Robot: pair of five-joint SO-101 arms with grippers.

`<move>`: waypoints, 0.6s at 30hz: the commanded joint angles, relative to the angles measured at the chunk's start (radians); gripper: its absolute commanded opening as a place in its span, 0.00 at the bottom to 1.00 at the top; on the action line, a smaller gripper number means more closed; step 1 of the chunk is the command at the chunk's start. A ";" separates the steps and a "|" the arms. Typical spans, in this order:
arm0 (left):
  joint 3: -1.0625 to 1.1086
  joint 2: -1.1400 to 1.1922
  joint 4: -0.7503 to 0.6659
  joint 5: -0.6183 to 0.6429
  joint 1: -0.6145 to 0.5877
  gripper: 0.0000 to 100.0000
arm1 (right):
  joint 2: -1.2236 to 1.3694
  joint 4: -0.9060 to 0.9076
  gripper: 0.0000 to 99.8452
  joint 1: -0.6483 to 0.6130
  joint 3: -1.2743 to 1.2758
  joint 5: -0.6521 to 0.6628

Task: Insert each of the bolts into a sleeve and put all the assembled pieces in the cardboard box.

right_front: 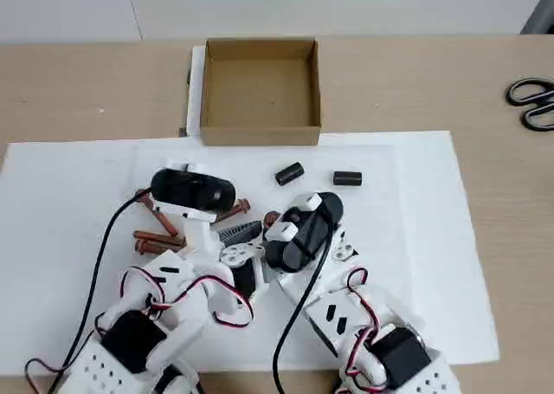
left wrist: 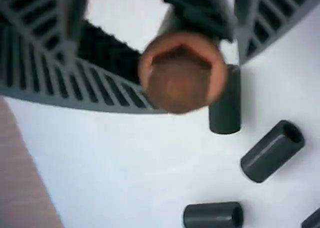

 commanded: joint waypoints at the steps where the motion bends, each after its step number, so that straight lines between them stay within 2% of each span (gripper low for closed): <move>1: -0.005 -0.003 0.014 -0.005 0.021 0.24 | -0.015 -0.012 0.00 0.002 -0.025 -0.003; 7: -0.010 -0.003 0.005 -0.043 -0.002 0.24 | -0.015 -0.007 0.00 0.002 -0.020 -0.005; 15: -0.091 0.002 -0.071 -0.140 -0.161 0.23 | -0.013 -0.005 0.00 0.007 0.005 -0.008; 18: -0.107 0.002 -0.103 -0.160 -0.226 0.19 | -0.015 -0.007 0.00 0.008 0.021 -0.008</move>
